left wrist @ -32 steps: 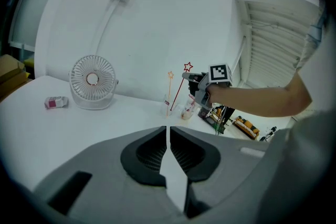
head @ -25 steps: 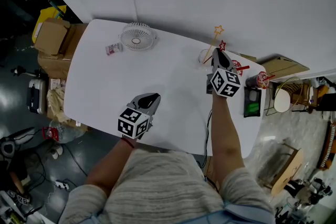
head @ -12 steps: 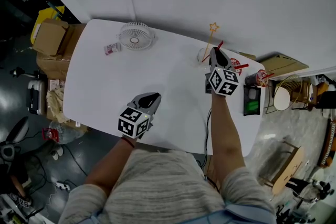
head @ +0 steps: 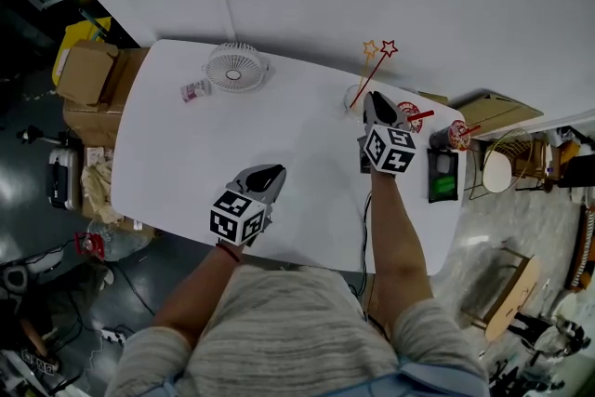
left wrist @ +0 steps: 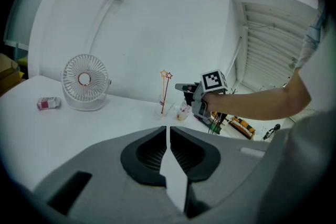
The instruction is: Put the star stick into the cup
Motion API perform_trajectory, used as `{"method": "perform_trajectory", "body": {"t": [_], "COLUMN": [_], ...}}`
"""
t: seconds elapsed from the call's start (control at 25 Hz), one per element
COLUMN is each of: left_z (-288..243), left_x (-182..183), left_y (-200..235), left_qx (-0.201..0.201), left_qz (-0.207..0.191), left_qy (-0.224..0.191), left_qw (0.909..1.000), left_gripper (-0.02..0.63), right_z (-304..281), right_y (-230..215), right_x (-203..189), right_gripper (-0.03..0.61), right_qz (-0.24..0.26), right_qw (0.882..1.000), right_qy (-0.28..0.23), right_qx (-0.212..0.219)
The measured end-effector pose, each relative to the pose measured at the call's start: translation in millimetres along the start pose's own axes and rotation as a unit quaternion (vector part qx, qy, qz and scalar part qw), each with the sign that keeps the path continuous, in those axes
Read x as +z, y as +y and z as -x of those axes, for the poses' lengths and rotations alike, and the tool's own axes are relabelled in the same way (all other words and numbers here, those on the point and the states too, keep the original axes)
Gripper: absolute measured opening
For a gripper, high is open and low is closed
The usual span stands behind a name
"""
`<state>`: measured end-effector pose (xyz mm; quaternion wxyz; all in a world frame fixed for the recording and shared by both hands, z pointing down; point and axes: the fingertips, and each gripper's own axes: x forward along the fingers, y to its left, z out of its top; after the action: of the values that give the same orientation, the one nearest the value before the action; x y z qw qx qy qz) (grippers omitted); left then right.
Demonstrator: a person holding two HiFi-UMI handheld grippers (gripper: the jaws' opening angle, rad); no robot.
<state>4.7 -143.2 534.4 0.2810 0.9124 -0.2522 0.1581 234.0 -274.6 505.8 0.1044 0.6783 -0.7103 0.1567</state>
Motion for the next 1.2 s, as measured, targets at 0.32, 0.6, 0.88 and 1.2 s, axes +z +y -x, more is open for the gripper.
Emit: {"method": "perform_trajectory", "body": {"t": [0.32, 0.6, 0.88, 1.2], "left_z": [-4.4, -7.7, -3.1, 14.5], "left_x": [9.5, 37.4, 71.7, 101.7], "left_y": [-11.9, -30.9, -57.8, -105.9], "left_qx": [-0.011, -0.044, -0.099, -0.173], "left_qz": [-0.006, 0.004, 0.011, 0.011], "left_qy": [-0.016, -0.07, -0.137, -0.225], "left_qw": [0.9998, 0.9965, 0.9855, 0.9587], "left_gripper": [0.029, 0.029, 0.029, 0.029], "right_z": [30.3, 71.6, 118.2, 177.8], "right_y": [18.3, 30.2, 40.6, 56.4], "right_x": [-0.1, 16.9, 21.5, 30.3], "right_gripper": [0.014, 0.014, 0.014, 0.014], "right_qz": [-0.015, -0.025, -0.045, -0.062], "right_qw": [0.999, 0.998, 0.994, 0.984], "right_qy": [-0.016, -0.046, -0.051, -0.069], "right_qx": [0.023, 0.041, 0.087, 0.15]}}
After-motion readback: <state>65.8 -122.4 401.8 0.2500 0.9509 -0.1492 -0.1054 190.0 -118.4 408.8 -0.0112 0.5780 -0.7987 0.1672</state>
